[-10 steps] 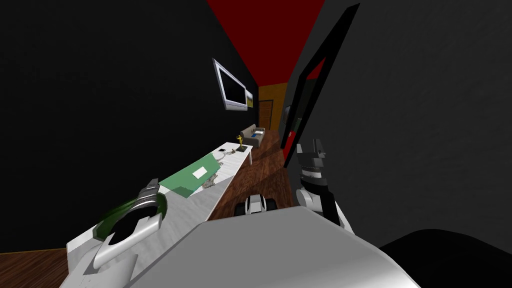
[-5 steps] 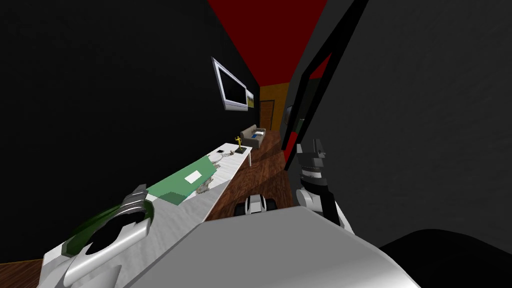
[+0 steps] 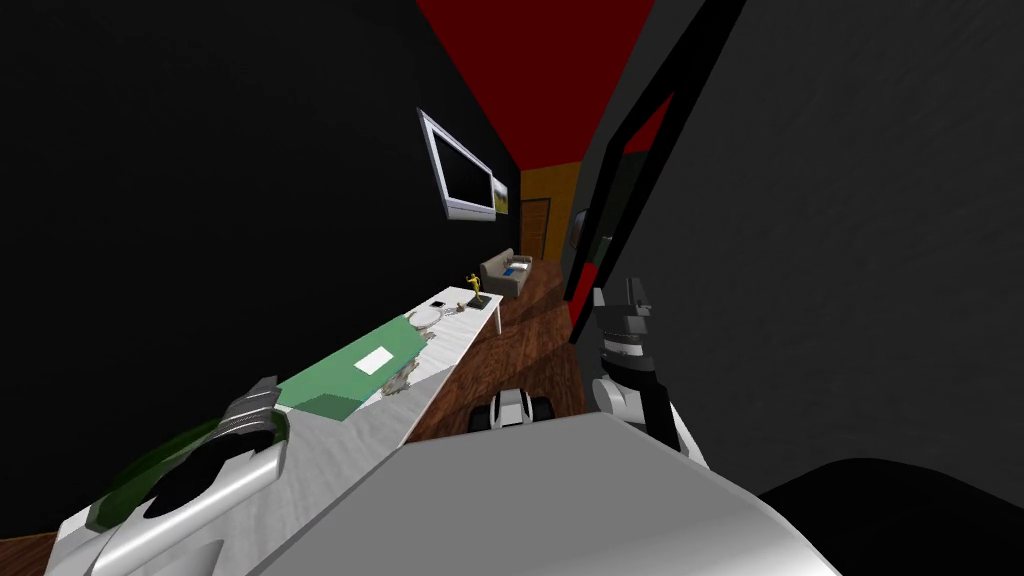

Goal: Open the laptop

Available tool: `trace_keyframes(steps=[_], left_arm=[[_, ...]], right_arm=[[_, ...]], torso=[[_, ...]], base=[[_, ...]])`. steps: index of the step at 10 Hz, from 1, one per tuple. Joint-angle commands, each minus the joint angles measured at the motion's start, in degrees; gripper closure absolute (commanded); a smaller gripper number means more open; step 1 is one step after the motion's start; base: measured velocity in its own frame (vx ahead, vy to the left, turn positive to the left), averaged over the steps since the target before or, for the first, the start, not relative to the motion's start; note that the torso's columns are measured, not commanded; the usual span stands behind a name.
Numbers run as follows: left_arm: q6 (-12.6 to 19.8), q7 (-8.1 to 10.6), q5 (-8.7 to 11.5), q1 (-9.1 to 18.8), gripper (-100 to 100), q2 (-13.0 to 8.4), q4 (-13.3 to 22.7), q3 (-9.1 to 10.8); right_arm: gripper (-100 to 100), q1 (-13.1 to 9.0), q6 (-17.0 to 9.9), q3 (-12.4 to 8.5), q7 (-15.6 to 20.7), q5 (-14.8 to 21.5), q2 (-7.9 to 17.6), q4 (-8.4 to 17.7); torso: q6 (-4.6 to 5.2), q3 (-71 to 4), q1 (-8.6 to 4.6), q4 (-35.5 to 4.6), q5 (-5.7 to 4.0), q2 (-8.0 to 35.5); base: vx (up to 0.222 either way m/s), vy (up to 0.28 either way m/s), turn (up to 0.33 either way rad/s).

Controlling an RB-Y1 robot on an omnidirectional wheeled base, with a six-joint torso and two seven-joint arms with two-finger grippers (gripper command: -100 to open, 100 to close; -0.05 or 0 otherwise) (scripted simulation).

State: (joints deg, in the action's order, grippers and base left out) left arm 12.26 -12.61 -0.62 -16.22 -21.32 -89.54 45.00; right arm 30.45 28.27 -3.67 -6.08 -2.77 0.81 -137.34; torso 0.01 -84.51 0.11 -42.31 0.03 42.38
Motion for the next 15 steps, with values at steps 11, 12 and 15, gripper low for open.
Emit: trace_keyframes(steps=[11, 12, 15], left_arm=[[16.4, 1.25, 6.3, -1.9, 100, -3.5, -5.0, -0.45], [18.1, 1.50, 7.6, -2.3, 100, -4.2, -6.0, -0.53], [23.0, 1.75, 8.8, -2.7, 100, -4.9, -6.9, -0.62]], right_arm=[[0, 0.0, 0.0, 0.0, 0.0, 0.0, 0.0, 0.0], [0, 0.0, 0.0, 0.0, 0.0, 0.0, 0.0, 0.0], [0, 0.0, 0.0, 0.0, 0.0, 0.0, 0.0, 0.0]], torso=[[0.20, -0.2, -0.08, 0.1, 0.02, -0.3], [0.12, -0.1, -0.05, 0.1, 0.07, -0.3], [0.10, -0.1, 0.03, 0.0, 0.05, -0.2]], base=[[-0.008, 0.051, -0.052], [-0.010, 0.058, -0.085], [-0.013, 0.054, -0.061]])
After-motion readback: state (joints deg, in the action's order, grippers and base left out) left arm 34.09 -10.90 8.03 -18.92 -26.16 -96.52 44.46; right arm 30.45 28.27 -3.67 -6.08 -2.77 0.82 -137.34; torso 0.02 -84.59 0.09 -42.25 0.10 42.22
